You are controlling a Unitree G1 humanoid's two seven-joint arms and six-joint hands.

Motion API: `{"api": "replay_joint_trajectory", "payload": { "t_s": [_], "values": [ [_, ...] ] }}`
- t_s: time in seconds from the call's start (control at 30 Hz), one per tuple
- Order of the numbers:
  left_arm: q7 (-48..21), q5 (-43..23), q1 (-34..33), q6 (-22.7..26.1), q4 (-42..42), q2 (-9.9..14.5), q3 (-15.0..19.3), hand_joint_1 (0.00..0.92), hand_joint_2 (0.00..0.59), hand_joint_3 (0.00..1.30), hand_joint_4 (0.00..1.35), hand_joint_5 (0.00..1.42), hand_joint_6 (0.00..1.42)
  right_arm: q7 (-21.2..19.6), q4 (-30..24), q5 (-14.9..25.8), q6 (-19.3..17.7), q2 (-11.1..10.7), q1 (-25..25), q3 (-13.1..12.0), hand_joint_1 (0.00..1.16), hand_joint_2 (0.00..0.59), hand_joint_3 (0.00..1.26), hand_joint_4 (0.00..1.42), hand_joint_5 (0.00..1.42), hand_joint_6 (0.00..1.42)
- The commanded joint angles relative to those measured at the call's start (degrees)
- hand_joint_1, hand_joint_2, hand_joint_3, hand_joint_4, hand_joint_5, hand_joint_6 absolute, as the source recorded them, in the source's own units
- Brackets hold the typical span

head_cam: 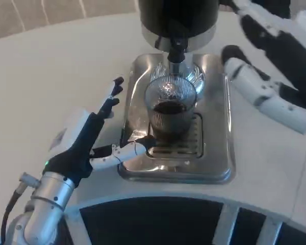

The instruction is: Grasp the cup under the faucet to collect the drink, then remove the cup.

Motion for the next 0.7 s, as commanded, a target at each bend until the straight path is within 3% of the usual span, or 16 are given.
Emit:
{"api": "replay_joint_trajectory", "payload": {
  "t_s": [0.03,0.13,0.33,0.47,0.7],
  "values": [
    [-0.1,0.1,-0.2,-0.1,0.3,0.2,-0.4,0.365,0.073,0.04,0.0,0.13,0.22,0.1,-1.0,-0.1,-5.5,1.3,7.7,-5.1,0.0,0.584,0.0,0.0,0.0,0.0],
    [-0.2,0.2,-0.5,-0.1,0.4,0.3,-0.5,0.362,0.075,0.04,0.0,0.13,0.21,0.2,-1.0,-0.1,-10.3,3.5,14.2,-8.9,0.0,0.582,0.0,0.0,0.0,0.0],
    [-0.2,0.2,-0.9,-0.1,0.8,0.3,-0.8,0.353,0.074,0.04,0.0,0.13,0.21,0.8,-1.0,0.0,-16.7,7.5,22.2,-13.7,0.0,0.584,0.0,0.0,0.0,0.0],
    [-0.2,0.0,-1.7,-0.4,1.7,0.2,-1.1,0.352,0.076,0.04,0.0,0.13,0.2,1.9,-1.0,-1.0,-20.6,10.9,27.4,-14.2,0.0,0.586,0.0,0.0,0.0,0.0],
    [-0.2,-0.1,-4.1,-1.3,5.0,-0.1,-1.7,0.352,0.077,0.04,0.0,0.13,0.2,5.5,-1.0,-3.1,-25.9,17.1,31.1,-14.1,0.0,0.586,0.0,0.0,0.0,0.0]
  ]
}}
